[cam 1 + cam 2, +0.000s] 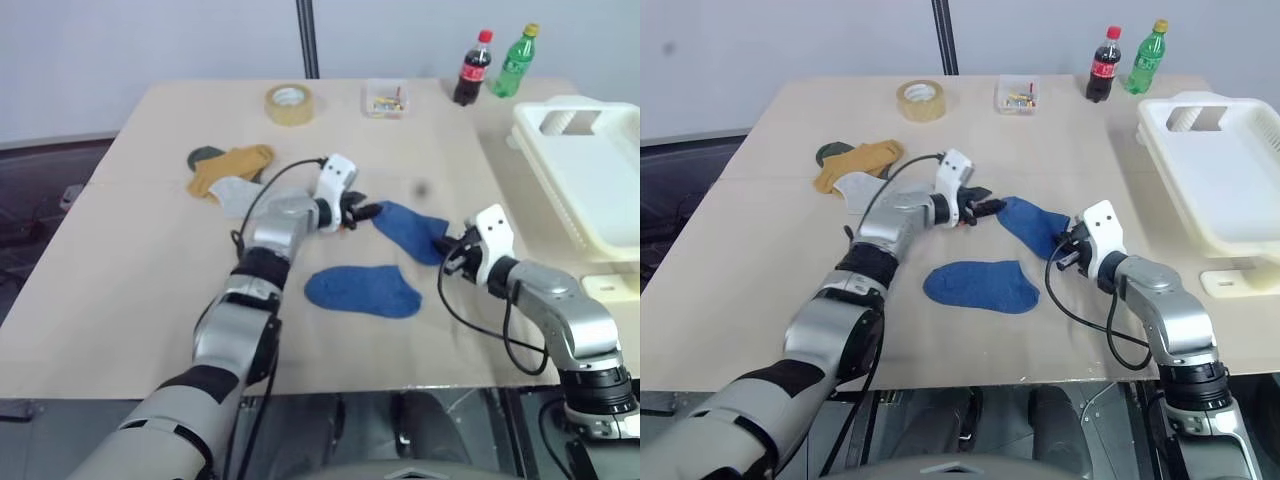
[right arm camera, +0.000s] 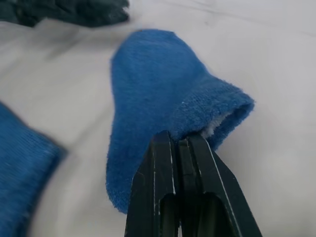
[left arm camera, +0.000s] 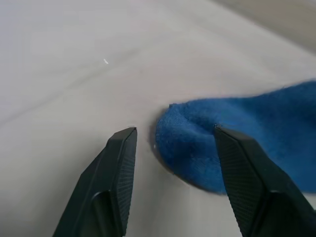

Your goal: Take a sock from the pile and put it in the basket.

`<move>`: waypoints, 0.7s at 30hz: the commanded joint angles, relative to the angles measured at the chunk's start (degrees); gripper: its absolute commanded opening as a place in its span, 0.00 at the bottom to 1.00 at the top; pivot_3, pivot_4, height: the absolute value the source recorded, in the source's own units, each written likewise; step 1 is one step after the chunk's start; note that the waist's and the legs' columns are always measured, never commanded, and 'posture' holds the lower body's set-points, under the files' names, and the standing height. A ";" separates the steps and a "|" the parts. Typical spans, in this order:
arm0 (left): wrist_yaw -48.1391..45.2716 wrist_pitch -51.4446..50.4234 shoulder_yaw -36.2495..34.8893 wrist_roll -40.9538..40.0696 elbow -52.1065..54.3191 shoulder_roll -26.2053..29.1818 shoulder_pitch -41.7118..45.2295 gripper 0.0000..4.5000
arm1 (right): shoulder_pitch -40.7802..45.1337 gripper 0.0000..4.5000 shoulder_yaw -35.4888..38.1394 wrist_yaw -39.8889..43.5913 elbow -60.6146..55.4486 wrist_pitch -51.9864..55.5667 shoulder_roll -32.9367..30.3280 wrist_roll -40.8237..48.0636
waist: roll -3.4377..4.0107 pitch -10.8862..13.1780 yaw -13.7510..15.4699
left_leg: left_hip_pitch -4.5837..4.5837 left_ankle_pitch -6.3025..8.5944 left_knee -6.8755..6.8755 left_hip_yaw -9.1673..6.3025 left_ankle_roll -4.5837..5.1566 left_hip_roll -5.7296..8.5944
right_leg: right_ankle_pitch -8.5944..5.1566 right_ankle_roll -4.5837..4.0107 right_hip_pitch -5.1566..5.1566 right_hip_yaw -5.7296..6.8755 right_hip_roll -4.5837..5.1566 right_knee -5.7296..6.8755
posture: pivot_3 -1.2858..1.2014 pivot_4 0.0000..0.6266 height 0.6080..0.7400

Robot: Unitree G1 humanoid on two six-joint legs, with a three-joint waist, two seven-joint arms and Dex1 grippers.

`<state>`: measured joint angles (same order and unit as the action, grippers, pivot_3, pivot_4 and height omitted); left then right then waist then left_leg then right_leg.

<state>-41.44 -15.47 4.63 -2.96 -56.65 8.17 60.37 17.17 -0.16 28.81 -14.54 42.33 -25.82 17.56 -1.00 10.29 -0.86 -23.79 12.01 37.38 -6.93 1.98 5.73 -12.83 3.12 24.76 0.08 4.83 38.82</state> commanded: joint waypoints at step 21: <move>2.39 -45.91 -13.48 -25.35 75.18 12.54 -32.63 0.01 | -1.32 0.00 -0.83 6.58 -20.06 11.07 -7.25 11.62 | 0.02 -0.02 -1.35 | 0.00 0.05 -0.11 -0.05 0.05 -0.14 | -0.01 -0.01 0.01 -0.30 0.14 -0.16 | 0.52 0.24 1.00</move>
<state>-41.15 -56.37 -7.08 -25.05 10.32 20.30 29.08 16.14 -0.64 34.77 -31.50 52.42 -32.35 27.94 -0.98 10.28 -2.21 -23.77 12.07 37.27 -6.98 2.04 5.57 -12.84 3.11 24.76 -0.23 4.95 38.65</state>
